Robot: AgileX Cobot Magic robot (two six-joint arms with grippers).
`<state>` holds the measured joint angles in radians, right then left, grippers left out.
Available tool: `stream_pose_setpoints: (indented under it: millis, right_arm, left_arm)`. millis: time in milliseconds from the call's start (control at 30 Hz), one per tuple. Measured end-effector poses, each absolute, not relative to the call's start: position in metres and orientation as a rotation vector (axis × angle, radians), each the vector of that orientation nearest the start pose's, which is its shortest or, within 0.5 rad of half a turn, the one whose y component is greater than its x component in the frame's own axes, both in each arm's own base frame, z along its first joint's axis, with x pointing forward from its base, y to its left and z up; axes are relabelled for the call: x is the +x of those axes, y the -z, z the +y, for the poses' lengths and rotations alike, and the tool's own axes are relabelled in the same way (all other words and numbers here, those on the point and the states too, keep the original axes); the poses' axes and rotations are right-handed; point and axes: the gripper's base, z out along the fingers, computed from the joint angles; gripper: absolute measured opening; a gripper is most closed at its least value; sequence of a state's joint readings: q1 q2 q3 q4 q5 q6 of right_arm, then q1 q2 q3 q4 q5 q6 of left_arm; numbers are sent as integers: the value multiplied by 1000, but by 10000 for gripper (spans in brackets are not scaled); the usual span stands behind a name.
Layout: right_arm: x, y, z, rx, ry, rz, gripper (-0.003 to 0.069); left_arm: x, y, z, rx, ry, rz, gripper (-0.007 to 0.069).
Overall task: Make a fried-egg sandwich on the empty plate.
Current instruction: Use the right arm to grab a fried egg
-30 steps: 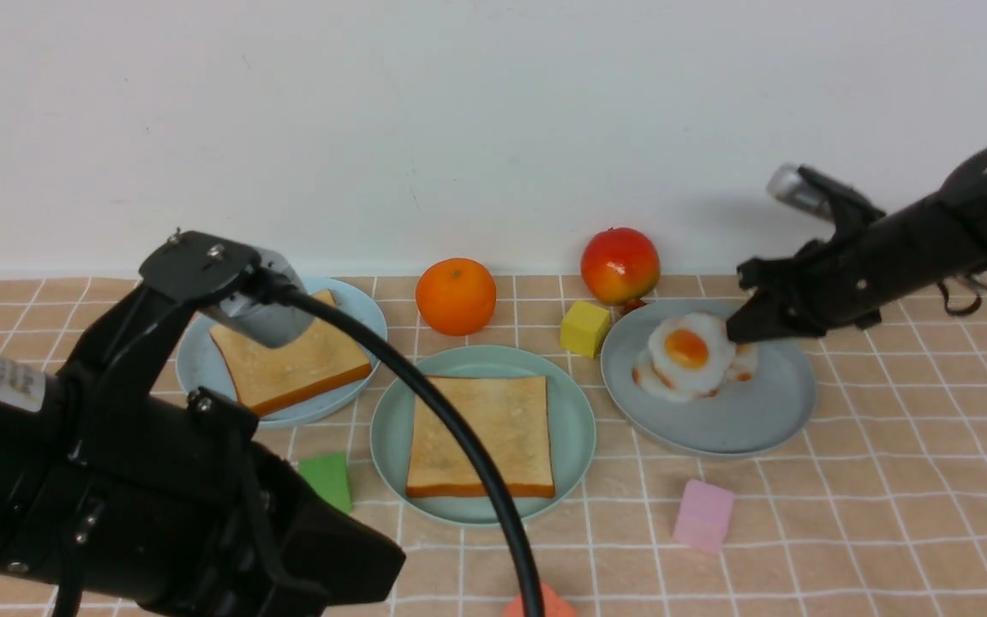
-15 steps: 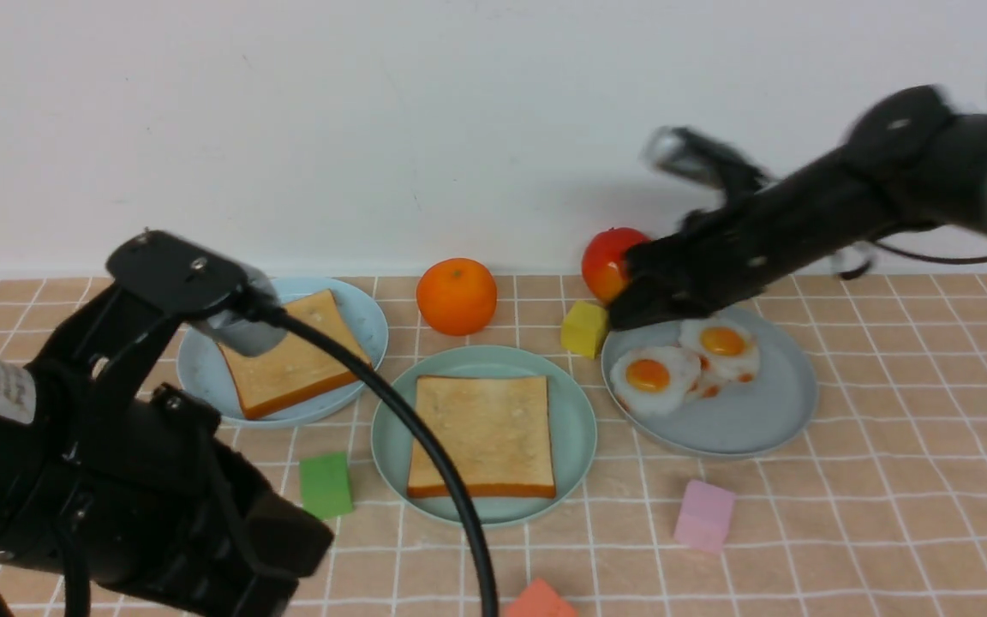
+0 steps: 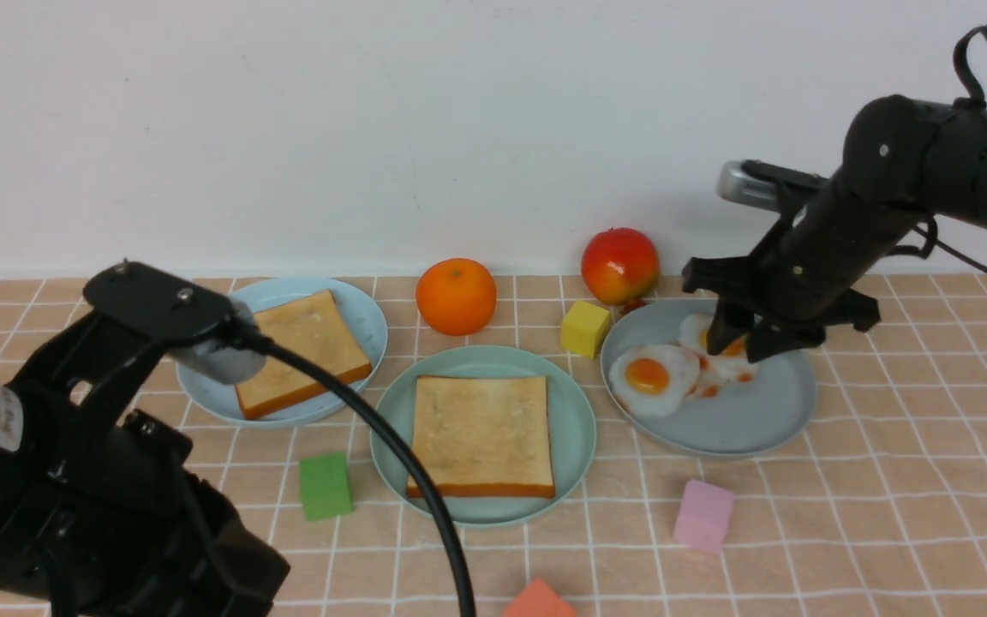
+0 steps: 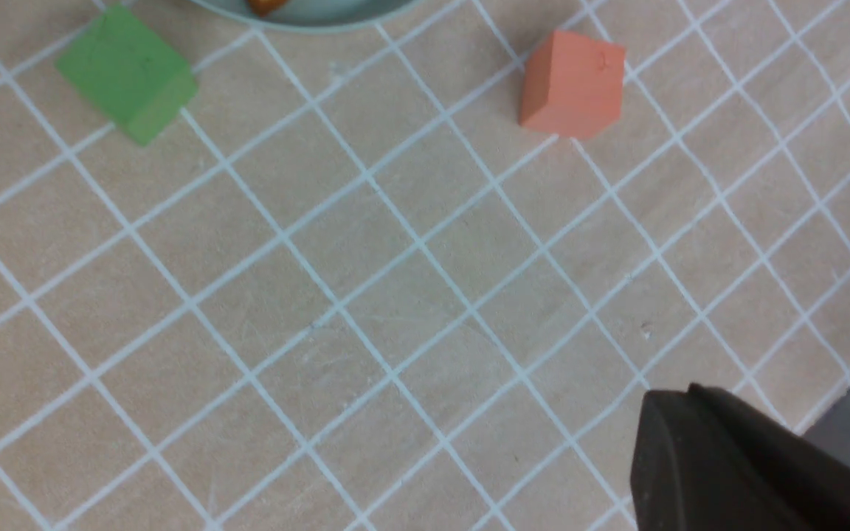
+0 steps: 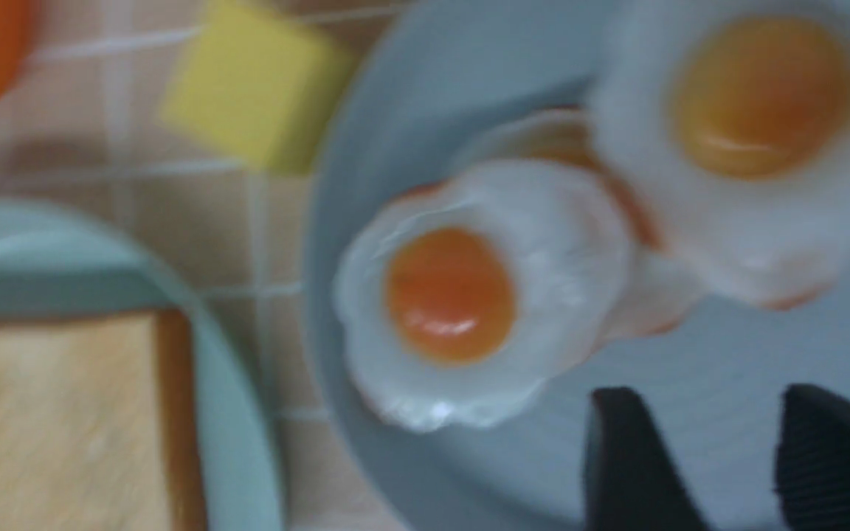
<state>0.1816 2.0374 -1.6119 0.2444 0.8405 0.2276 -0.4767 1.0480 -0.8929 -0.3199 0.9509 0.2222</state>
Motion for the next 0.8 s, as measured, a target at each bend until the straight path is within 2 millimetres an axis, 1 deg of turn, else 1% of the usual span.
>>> stream_pose_setpoints:
  millis: [33, 67, 100, 167, 200, 233, 333, 367, 433, 600, 800]
  right_arm:
    - [431, -212, 95, 248, -404, 2765, 367]
    - [433, -207, 96, 281, -419, 2760, 404]
    - [434, -206, 97, 289, -426, 2758, 410]
    - [439, -195, 100, 358, -488, 2749, 429]
    - [439, -195, 101, 367, -499, 2745, 430]
    - [442, -189, 103, 403, -533, 2736, 433]
    - [448, -181, 106, 468, -592, 2697, 435]
    - [448, -181, 106, 471, -596, 2694, 435]
    - [452, -174, 107, 506, -618, 2672, 435]
    - [455, -163, 108, 528, -623, 2674, 435]
    - [457, -159, 109, 539, -625, 2678, 433]
  left_arm:
    - [160, -318, -109, 748, 500, 2482, 6]
    - [160, -318, -109, 744, 501, 2476, 8]
    - [161, -319, -109, 743, 501, 2475, 8]
    - [161, -319, -109, 740, 506, 2473, 11]
    - [161, -319, -110, 739, 508, 2473, 11]
    - [160, -319, -110, 736, 517, 2474, 13]
    - [160, -319, -111, 729, 534, 2473, 15]
    - [160, -319, -111, 728, 535, 2473, 15]
    - [160, -320, -111, 726, 540, 2473, 17]
    - [158, -319, -111, 735, 543, 2489, 18]
    - [158, -318, -111, 741, 545, 2499, 22]
